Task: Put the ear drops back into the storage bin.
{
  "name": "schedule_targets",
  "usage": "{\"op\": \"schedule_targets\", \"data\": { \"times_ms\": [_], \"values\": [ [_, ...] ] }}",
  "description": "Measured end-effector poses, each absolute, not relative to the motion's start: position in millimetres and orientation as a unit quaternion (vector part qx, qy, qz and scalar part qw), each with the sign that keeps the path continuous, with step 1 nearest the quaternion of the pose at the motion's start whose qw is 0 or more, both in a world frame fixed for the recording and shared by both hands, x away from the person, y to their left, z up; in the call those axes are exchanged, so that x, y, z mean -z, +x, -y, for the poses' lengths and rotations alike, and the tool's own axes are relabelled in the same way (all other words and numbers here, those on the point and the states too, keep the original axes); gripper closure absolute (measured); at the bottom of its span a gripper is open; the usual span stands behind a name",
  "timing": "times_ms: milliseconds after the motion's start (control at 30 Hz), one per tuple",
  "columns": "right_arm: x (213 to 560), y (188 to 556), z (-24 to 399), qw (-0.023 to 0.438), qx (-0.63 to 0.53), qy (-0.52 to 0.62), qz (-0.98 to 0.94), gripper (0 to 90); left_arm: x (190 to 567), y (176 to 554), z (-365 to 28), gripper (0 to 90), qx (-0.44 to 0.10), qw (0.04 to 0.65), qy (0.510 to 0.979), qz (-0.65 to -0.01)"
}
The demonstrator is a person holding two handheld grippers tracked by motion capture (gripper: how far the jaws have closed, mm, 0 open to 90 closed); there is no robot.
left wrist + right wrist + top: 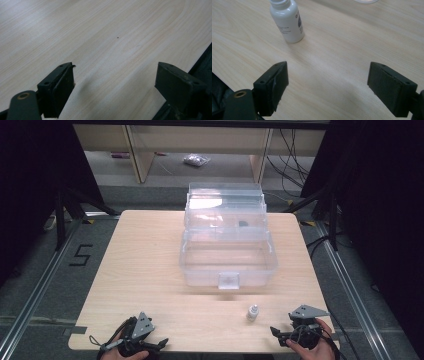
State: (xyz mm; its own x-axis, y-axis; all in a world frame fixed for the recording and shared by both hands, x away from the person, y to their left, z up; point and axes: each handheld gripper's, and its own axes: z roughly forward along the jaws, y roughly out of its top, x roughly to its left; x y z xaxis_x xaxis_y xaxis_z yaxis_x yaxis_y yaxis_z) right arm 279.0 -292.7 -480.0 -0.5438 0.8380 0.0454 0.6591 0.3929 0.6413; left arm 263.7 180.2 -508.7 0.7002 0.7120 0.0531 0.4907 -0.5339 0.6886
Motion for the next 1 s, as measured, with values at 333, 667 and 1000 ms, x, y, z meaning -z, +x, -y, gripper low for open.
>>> {"op": "schedule_targets", "data": {
  "times_ms": [333, 667, 1000],
  "values": [
    [474, 281, 289, 0.132, -0.300, 0.436, -0.838, 18.3, 508, 265, -181, 15.1, -0.170, 0.328, 0.863, -0.345],
    [465, 282, 279, 0.119, -0.273, 0.422, -0.856, 19.2, 509, 266, -181, 15.0, -0.167, 0.327, 0.863, -0.346],
    [452, 297, 264, 0.128, -0.245, 0.382, -0.882, 21.6, 509, 266, -181, 15.0, -0.171, 0.327, 0.863, -0.346]
  ]
}}
